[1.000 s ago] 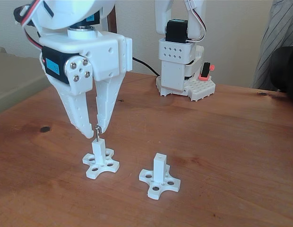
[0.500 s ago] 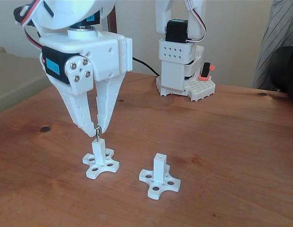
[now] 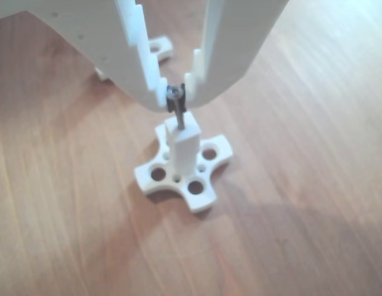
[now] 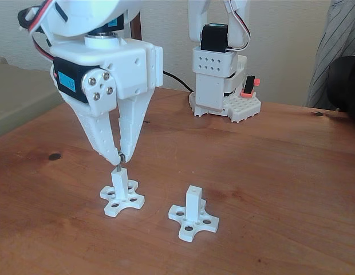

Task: Grab the screw and set it in the hole.

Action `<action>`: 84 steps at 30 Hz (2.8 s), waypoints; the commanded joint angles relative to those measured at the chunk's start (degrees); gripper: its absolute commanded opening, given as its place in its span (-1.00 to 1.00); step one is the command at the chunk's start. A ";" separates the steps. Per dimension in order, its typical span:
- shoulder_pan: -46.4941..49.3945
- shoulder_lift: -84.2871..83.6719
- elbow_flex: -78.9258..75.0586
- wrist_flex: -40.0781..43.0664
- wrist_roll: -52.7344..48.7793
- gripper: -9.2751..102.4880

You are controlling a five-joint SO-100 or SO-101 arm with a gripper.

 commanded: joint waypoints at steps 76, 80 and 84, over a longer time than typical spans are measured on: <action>-18.81 10.28 5.80 -3.16 2.72 -0.91; -18.46 8.96 5.27 -3.25 2.72 -0.91; -18.02 7.82 4.66 -3.25 2.72 -0.91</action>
